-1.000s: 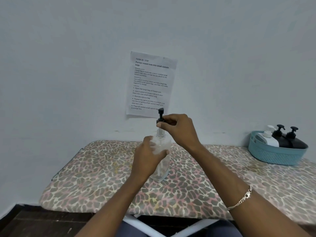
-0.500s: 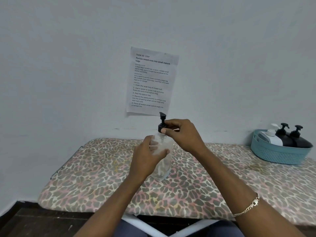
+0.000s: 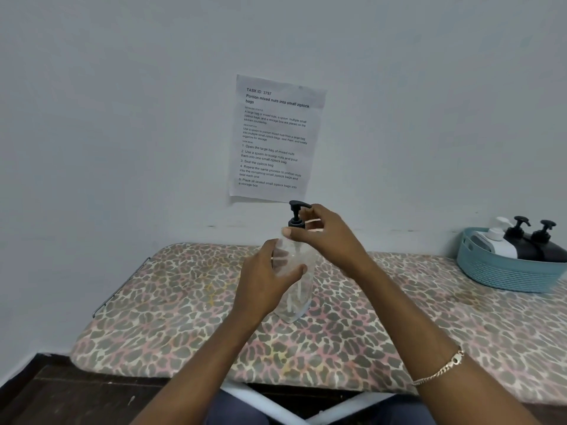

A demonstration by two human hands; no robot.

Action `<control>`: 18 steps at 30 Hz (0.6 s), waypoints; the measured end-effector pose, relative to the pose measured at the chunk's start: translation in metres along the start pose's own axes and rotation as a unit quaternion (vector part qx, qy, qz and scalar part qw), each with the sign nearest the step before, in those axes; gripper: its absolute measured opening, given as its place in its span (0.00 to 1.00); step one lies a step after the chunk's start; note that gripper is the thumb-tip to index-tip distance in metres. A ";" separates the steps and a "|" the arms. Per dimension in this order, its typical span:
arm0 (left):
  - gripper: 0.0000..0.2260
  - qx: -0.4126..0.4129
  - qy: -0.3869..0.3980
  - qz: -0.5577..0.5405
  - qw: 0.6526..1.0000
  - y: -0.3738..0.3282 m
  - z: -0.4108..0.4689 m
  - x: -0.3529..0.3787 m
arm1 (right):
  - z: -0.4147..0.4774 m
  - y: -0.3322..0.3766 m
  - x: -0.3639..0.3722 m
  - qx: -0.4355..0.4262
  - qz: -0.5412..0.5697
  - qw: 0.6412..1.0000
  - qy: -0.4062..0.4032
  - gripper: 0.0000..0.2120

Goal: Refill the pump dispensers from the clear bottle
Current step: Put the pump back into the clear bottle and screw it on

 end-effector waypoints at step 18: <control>0.30 0.000 -0.007 0.001 1.000 0.002 0.001 -0.001 | 0.010 0.007 0.005 -0.022 0.082 0.994 0.068 0.16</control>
Point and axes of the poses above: each hand's wrist, its own z-axis towards the middle knuckle, its own x-axis out of the palm, y = z × x, the point moved 10 cm from there along z, towards the middle knuckle, and after that the axes turned 6 degrees about -y, right-handed, at the moved point
